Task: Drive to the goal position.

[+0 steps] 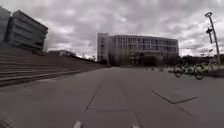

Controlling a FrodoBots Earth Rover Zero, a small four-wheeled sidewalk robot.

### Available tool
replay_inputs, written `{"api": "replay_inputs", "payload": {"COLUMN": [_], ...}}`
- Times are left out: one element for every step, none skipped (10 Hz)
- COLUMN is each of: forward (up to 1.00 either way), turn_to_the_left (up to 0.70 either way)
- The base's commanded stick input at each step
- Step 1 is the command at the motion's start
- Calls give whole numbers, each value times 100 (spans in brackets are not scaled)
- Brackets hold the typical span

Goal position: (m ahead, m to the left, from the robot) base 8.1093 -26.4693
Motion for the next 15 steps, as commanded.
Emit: {"api": "replay_inputs", "payload": {"forward": [70,70,70,70,70,70,70,70,70,70,70,70,70,70,70], "turn_to_the_left": [0,0,0,0,0,0,0,0,0,0,0,0,0,0,0]}}
